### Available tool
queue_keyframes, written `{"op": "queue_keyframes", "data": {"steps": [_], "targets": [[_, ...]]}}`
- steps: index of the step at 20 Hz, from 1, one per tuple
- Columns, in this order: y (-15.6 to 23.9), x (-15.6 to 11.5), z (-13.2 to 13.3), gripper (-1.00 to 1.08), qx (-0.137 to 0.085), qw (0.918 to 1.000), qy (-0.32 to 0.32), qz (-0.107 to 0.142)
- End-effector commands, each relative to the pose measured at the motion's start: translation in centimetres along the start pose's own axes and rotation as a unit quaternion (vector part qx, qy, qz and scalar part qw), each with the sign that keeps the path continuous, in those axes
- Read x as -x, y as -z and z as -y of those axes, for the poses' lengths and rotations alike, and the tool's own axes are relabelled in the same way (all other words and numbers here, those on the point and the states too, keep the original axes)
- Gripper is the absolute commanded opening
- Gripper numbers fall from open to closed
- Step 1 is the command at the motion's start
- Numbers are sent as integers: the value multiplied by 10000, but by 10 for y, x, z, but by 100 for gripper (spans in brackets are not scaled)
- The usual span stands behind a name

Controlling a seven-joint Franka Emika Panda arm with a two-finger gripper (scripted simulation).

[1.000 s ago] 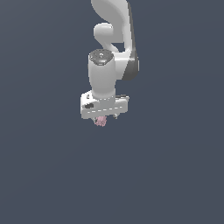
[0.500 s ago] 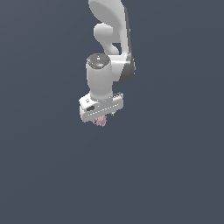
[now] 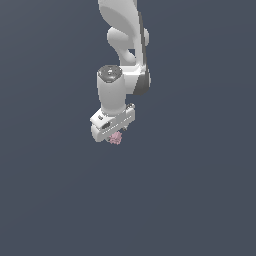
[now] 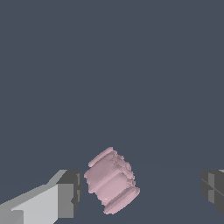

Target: Pick up the object and move it to a goal position.

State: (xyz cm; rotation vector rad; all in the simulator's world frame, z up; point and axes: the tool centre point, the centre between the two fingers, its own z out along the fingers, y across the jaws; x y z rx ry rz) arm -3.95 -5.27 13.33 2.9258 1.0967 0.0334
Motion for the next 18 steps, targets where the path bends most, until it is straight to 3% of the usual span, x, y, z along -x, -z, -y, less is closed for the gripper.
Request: {"op": "queue_keyframes", "data": {"steps": [1,9,18], "targets": [[-4,5,1,100,-10,9995,325,9],[-17,20,6,100,-47,9910,1337,31],[-30,36,13,100,-95,9703,2418,37]]}}
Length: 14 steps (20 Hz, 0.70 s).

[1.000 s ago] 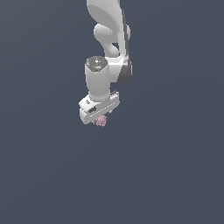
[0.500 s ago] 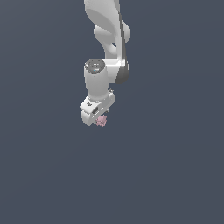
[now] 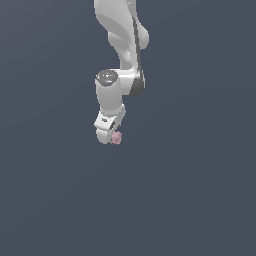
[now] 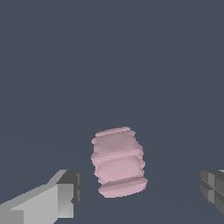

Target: Pick up the object and move it to a goal position.

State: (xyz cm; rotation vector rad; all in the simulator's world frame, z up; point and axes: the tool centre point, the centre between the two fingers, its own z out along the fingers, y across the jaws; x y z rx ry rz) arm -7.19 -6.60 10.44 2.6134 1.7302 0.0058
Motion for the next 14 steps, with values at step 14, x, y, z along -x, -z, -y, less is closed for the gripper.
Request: {"op": "queue_keyframes", "data": {"steps": [14], "targets": [[-11,9,12,100,-40,9950,996,-9]]}}
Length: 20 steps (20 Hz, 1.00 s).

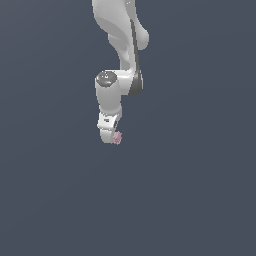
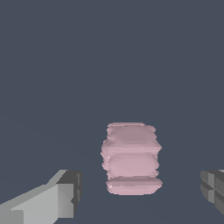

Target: Pick up the object and move it to a goal position.

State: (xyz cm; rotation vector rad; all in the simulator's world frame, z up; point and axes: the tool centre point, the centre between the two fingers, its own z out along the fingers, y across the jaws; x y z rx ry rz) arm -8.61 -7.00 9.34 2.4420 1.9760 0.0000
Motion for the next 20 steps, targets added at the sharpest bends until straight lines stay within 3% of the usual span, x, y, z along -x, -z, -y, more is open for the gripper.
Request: {"op": "queue_keyframes", "data": {"steps": [1,20], "targets": [[0,0,1,100,-1,10000,52,-1],[-50,0,1,100,-2,10000,58,0]]}}
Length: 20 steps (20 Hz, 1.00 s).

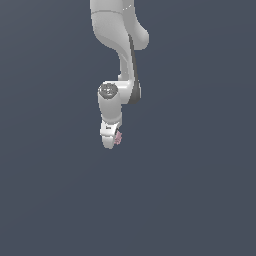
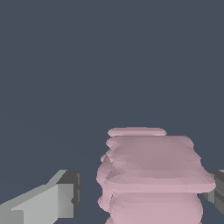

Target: Pick up the object and move it to a goal position.

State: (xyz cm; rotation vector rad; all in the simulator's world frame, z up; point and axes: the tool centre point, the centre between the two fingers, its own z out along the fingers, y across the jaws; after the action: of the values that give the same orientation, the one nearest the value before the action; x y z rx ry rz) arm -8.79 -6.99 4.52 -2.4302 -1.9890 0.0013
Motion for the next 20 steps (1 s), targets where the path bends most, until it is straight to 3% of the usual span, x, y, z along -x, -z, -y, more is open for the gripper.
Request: {"op": "queue_keyframes", "data": {"steps": [1,2,20], "targets": [[-3,0,-1,100,7,10000,2,1],[-3,0,-1,-100,7,10000,2,1],[16,-5,-2,-100,16,10000,4,3]]}}
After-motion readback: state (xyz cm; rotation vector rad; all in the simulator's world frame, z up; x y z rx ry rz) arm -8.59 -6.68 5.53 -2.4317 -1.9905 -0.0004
